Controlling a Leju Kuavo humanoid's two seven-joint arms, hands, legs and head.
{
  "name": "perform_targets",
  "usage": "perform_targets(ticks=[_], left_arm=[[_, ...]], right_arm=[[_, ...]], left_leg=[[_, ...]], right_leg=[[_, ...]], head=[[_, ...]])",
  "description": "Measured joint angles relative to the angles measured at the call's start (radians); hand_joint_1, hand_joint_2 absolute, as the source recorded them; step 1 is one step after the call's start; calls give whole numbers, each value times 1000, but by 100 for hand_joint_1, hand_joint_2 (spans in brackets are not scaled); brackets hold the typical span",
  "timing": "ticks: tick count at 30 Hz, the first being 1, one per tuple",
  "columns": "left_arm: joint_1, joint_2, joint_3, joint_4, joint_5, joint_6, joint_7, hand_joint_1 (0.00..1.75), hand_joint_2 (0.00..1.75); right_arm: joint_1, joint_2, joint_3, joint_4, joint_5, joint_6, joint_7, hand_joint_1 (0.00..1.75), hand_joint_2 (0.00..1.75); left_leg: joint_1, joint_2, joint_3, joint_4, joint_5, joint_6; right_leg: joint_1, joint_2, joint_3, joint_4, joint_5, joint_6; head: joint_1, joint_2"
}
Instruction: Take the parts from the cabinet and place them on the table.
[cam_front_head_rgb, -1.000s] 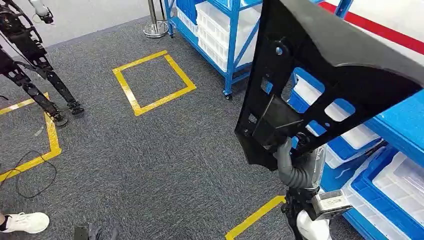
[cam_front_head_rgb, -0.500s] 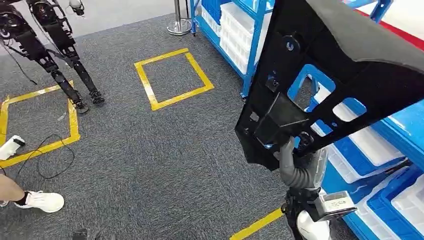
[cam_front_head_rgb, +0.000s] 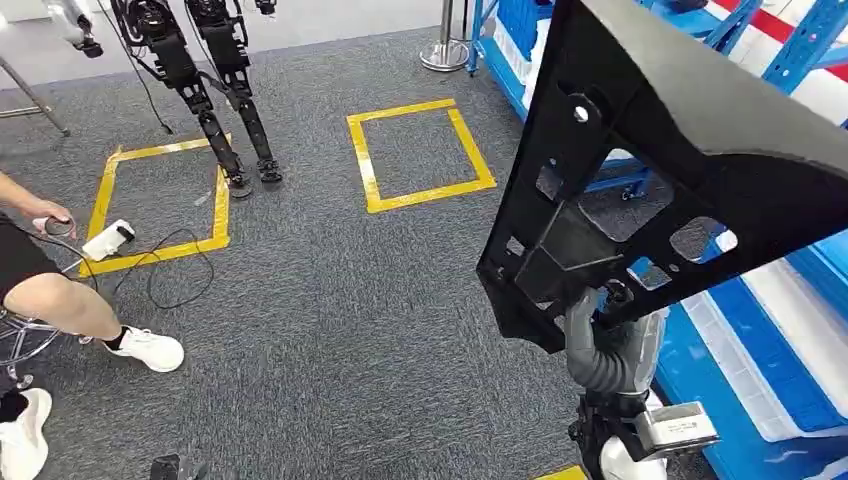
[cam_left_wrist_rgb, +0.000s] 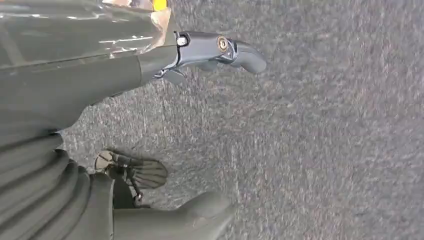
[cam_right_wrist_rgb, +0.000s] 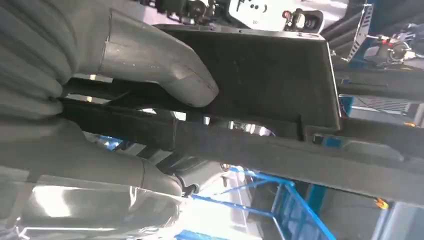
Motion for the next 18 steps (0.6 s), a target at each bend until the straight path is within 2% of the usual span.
perform_targets(ticks=[1, 2, 3, 4, 5, 6, 8, 9, 10, 11, 12, 13, 14, 15, 18], left_arm=[[4, 0, 0, 0, 0, -1, 0, 0, 175], [7, 2, 0, 0, 5, -3, 2, 0, 175], [10, 4, 4, 0, 16, -9, 3, 0, 175], [11, 3, 10, 1, 27, -18, 4, 0, 175], [9, 3, 17, 1, 37, -24, 4, 0, 175], [5, 3, 21, 1, 41, -30, 1, 0, 175], [3, 3, 24, 1, 36, -32, -2, 0, 175], [4, 3, 25, 1, 32, -32, -2, 0, 175], [5, 3, 25, 1, 30, -32, -1, 0, 175], [4, 3, 25, 1, 22, -28, 1, 0, 175], [2, 3, 25, 1, 9, -14, 5, 0, 175], [1, 4, 25, 0, -1, -4, 10, 0, 175], [-4, 5, 25, 0, -5, 3, 16, 0, 175], [-8, 5, 25, 0, -7, 3, 18, 0, 175], [-3, 5, 29, 0, 21, -23, 19, 0, 175]], right_arm=[[4, 2, -2, 0, 3, 1, 1, 175, 175], [4, 3, -2, 0, 5, 3, 1, 175, 175], [4, 5, -2, -1, 6, 3, 1, 175, 175], [4, 6, -3, -3, 6, 4, 2, 175, 175], [5, 11, -5, -3, 5, 7, 2, 175, 175], [6, 13, -8, -3, 3, 13, 2, 175, 175], [6, 13, -12, -2, 0, 20, 5, 175, 175], [6, 13, -12, -2, -1, 21, 5, 175, 175], [5, 13, -13, -2, -1, 21, 8, 175, 175], [3, 15, -16, -2, -2, 21, 8, 175, 175], [2, 18, -18, -2, -2, 24, 8, 175, 175], [-2, 20, -18, -3, -2, 25, 8, 175, 175], [-4, 21, -18, -5, 0, 25, 6, 175, 175], [-5, 21, -21, -8, 2, 25, 6, 175, 175], [-5, 26, -25, -10, 6, 27, 5, 175, 175]], left_leg=[[3, -5, -3, -3, 3, -7], [8, -13, -4, -3, 6, -12], [10, -21, -7, -2, 5, -16], [11, 24, -9, 13, -6, -20], [8, 68, -26, 49, -31, -24], [10, 89, -59, 117, -67, -28], [12, 97, -132, 260, -125, -33], [12, 97, -149, 290, -126, -33], [12, 98, -141, 274, -106, -32], [12, 102, -115, 222, -73, -30], [11, 112, -71, 141, -33, -26], [8, 144, -21, 54, -1, -18], [-2, 182, -1, 8, -12, -14], [-6, 168, -5, 7, -8, -7], [-13, 139, -7, 3, -8, 9]], right_leg=[[5, -6, -1, 2, 0, -3], [8, -13, -1, 2, 2, -11], [1, -23, 2, -1, 5, -18], [-1, -32, 5, -4, 7, -24], [2, -40, 6, -4, 4, -31], [5, -50, 7, -4, 2, -40], [11, -74, 6, -4, 0, -44], [13, -85, 7, -4, -1, -45], [13, -95, 8, -4, -2, -45], [15, -105, 9, -4, -3, -46], [15, -114, 10, -4, -3, -46], [17, -122, 12, -4, -3, -46], [23, -130, 12, -3, -5, -43], [29, -137, 10, -3, -8, -38], [25, -163, 18, -9, -11, -24]], head=[[-2, 0], [-1, 0], [-1, 0], [-2, 0], [-10, 0], [-10, 0], [-10, 0], [-10, 0], [-10, 0], [-10, 0], [-10, 0], [-11, 0], [-11, 0], [-10, 0], [-11, 0]])
